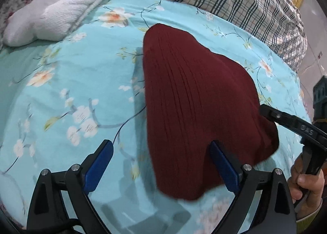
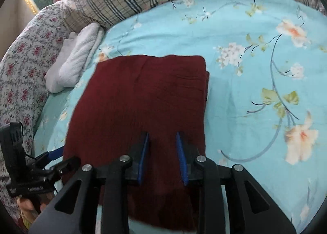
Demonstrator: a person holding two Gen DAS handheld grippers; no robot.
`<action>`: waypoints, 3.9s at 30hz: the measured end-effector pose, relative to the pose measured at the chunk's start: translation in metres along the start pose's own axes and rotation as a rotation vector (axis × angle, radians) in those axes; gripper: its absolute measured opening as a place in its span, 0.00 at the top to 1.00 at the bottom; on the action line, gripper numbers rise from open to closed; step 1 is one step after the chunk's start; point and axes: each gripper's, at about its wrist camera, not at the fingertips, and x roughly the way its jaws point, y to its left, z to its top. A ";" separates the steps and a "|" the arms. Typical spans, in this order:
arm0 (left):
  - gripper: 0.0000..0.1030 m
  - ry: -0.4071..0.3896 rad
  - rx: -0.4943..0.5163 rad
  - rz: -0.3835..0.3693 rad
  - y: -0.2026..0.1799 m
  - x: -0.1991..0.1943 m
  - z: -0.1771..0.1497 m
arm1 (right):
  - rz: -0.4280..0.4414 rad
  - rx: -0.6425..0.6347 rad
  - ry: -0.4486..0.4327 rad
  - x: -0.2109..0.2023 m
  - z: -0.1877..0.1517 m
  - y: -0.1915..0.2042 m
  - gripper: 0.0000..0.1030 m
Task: Fold large clothes
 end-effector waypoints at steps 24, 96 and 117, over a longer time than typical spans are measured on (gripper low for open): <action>0.06 -0.026 0.301 0.251 -0.029 -0.071 -0.112 | -0.040 -0.150 0.063 -0.073 -0.134 0.044 0.14; 0.03 -0.121 0.281 0.298 -0.059 -0.075 -0.031 | -0.069 -0.238 0.008 -0.067 -0.060 0.065 0.00; 0.03 -0.127 0.279 0.300 -0.060 -0.077 -0.027 | -0.065 -0.243 0.011 -0.067 -0.057 0.065 0.00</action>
